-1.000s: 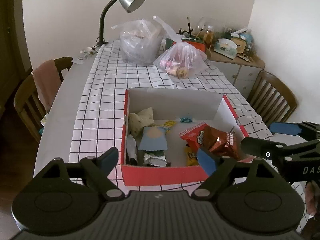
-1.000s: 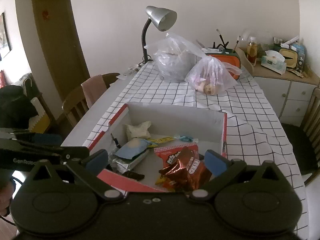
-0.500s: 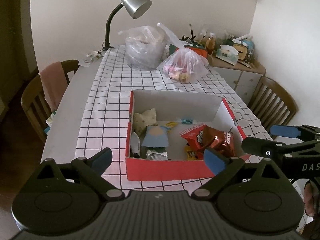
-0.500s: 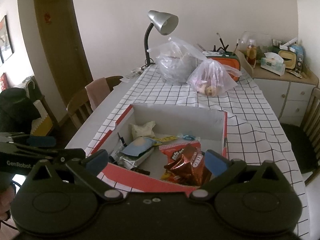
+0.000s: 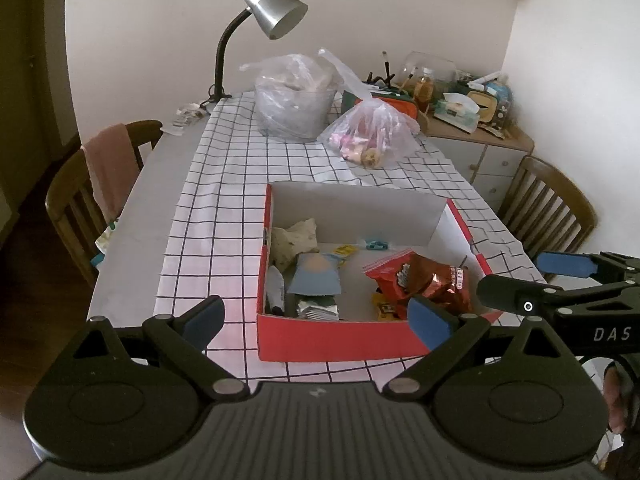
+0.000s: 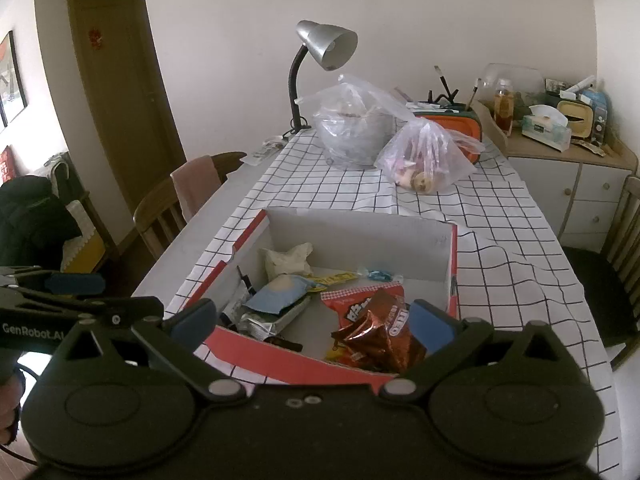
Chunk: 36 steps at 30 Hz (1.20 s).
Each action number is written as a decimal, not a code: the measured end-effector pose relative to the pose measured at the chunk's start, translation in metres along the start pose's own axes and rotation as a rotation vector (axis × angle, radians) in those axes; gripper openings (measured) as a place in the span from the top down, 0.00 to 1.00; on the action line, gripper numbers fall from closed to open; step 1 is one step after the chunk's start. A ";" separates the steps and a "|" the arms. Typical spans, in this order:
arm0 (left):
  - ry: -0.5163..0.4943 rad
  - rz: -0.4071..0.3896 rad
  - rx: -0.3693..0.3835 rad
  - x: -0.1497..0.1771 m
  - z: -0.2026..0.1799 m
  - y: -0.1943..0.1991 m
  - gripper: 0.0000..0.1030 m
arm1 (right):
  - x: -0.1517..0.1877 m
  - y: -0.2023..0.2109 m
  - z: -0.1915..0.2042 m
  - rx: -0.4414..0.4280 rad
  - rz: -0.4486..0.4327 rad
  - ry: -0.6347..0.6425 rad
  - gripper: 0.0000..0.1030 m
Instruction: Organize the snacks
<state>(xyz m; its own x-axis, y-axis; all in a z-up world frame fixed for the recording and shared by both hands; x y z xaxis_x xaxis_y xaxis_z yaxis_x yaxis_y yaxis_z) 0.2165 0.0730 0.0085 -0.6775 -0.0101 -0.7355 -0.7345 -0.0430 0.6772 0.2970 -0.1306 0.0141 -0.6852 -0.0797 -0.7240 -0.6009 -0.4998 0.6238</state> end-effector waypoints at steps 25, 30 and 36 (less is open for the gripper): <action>0.004 0.005 -0.013 -0.001 0.002 -0.001 0.04 | 0.003 -0.004 0.003 0.004 0.009 -0.014 0.00; 0.002 0.000 -0.012 -0.001 0.002 0.001 0.04 | 0.003 -0.003 0.003 0.004 0.007 -0.014 0.00; 0.002 0.001 -0.011 0.000 0.002 0.002 0.04 | 0.003 -0.002 0.002 0.004 0.009 -0.017 0.00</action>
<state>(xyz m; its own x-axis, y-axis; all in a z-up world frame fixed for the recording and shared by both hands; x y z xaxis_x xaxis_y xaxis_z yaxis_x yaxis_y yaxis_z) 0.2156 0.0746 0.0099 -0.6780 -0.0117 -0.7349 -0.7335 -0.0537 0.6776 0.2952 -0.1276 0.0108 -0.6972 -0.0696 -0.7135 -0.5964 -0.4960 0.6311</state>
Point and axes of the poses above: each gripper's, at about its wrist camera, not at the fingertips, and y roughly against the way its jaws point, z to its left, x to its underside, the point moved 1 cm from there along -y, roughly the way its jaws point, and after that the axes turned 11 degrees about -y, right-handed, at the moved point
